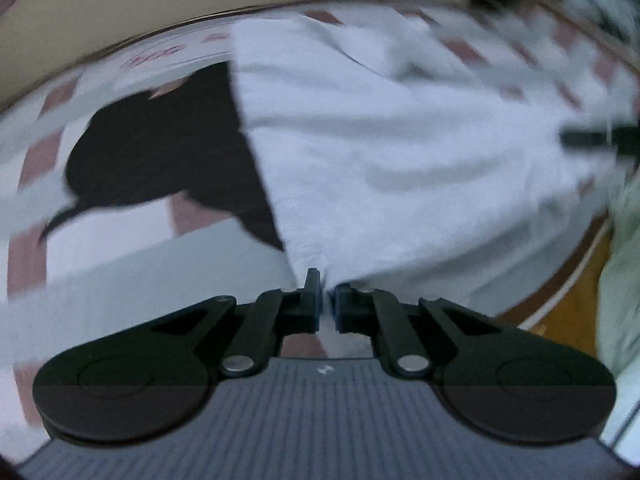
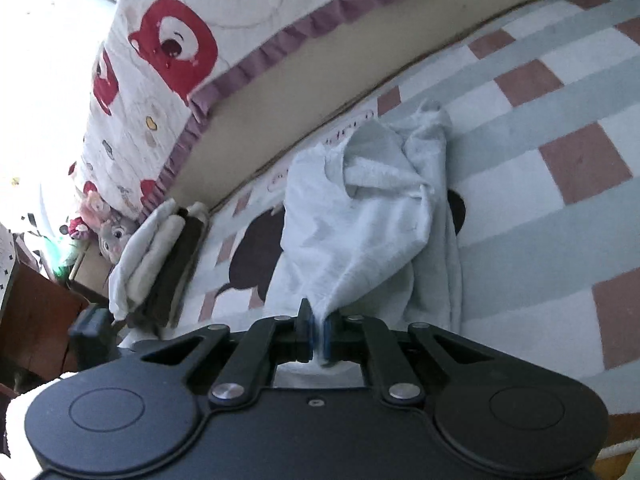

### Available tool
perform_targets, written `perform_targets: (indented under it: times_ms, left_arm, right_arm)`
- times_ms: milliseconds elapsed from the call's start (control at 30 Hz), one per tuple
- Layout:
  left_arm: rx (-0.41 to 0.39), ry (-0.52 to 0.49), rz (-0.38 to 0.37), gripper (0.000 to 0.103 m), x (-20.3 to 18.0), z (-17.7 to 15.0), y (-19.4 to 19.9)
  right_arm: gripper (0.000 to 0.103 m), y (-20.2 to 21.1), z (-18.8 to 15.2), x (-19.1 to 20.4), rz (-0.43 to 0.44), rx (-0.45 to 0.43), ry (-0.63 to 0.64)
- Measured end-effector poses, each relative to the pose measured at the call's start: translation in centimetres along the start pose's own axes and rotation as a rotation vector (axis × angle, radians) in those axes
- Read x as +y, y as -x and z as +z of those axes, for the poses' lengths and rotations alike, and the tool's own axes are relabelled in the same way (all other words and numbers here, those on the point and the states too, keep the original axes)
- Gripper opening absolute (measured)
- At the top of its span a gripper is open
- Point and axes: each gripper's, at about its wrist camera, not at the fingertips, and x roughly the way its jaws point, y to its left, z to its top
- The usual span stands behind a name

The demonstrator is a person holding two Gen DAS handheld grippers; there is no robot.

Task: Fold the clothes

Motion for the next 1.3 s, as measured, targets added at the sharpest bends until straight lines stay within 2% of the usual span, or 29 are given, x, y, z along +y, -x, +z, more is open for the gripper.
perform_targets:
  times_ms: [67,233,367,400,433,467,533,633,667,700,733,800,867,933,1033,1100,1133,1233,1300]
  left_arm:
    - [-0.011,0.040,-0.003,0.005,0.5,-1.0,0.2]
    - [0.024,0.006,0.013,0.005,-0.4,-2.0,-1.0]
    - [0.019,-0.006,0.029,0.006,-0.5,-2.1,-1.0]
    - [0.018,0.007,0.026,0.012,-0.1,-2.2,-0.8]
    - [0.017,0.019,0.023,0.015,0.3,-2.3,-0.7]
    - [0.024,0.036,0.025,0.017,0.7,-2.3,-0.7]
    - [0.026,0.045,0.023,0.017,1.2,-2.3,-0.5]
    - [0.016,0.036,0.016,0.017,0.9,-2.3,-0.2]
    - [0.015,0.030,0.018,0.017,0.7,-2.3,-0.3]
    - [0.014,0.026,0.020,0.016,0.5,-2.3,-0.4]
    - [0.014,0.025,0.018,0.016,0.3,-2.3,-0.5]
    - [0.017,0.026,0.020,0.015,0.1,-2.4,-0.8]
    - [0.016,0.026,0.025,0.014,-0.1,-2.4,-0.8]
    - [0.009,0.024,0.029,0.014,-0.2,-2.4,-0.7]
    - [-0.015,0.044,0.036,0.011,-0.1,-2.4,-0.3]
    - [-0.031,0.075,0.032,0.009,0.2,-2.5,0.0]
    - [-0.035,0.087,0.028,0.009,0.3,-2.5,0.1]
    - [-0.040,0.057,0.046,0.008,-0.4,-2.4,0.2]
    - [-0.039,0.048,0.038,0.008,-0.7,-2.5,0.1]
  right_arm:
    - [0.005,-0.1,-0.5,-0.1,-0.025,0.011,0.023]
    - [0.003,-0.7,-1.9,-0.9,-0.163,0.065,0.091]
    - [0.003,-0.3,-2.3,0.5,-0.211,0.030,0.174]
    - [0.002,-0.2,-2.6,1.3,-0.255,0.026,0.228]
    - [0.002,-0.1,-3.2,2.2,-0.332,0.031,0.309]
    - [0.004,0.1,-3.7,2.6,-0.387,0.026,0.338]
    - [0.004,1.0,-5.0,2.3,-0.452,-0.008,0.284]
    - [0.010,2.3,-6.9,1.8,-0.548,-0.059,0.202]
    - [0.014,2.9,-7.5,1.9,-0.531,-0.082,0.162]
    - [0.019,3.5,-8.1,2.3,-0.460,-0.111,0.109]
    - [0.030,4.0,-8.7,2.7,-0.385,-0.131,0.061]
    - [0.041,4.0,-9.7,3.2,-0.264,-0.148,-0.007]
    - [0.045,2.7,-10.4,2.8,-0.198,-0.140,-0.081]
    - [0.046,1.2,-10.7,2.0,-0.182,-0.141,-0.157]
    - [0.044,-0.3,-10.7,0.7,-0.219,-0.168,-0.250]
    - [0.016,-0.4,-10.8,0.5,-0.226,-0.201,-0.266]
    - [0.012,-0.3,-11.0,0.9,-0.228,-0.216,-0.258]
    - [0.012,0.3,-11.1,2.6,-0.249,-0.236,-0.188]
    - [0.016,0.8,-11.0,3.2,-0.248,-0.234,-0.160]
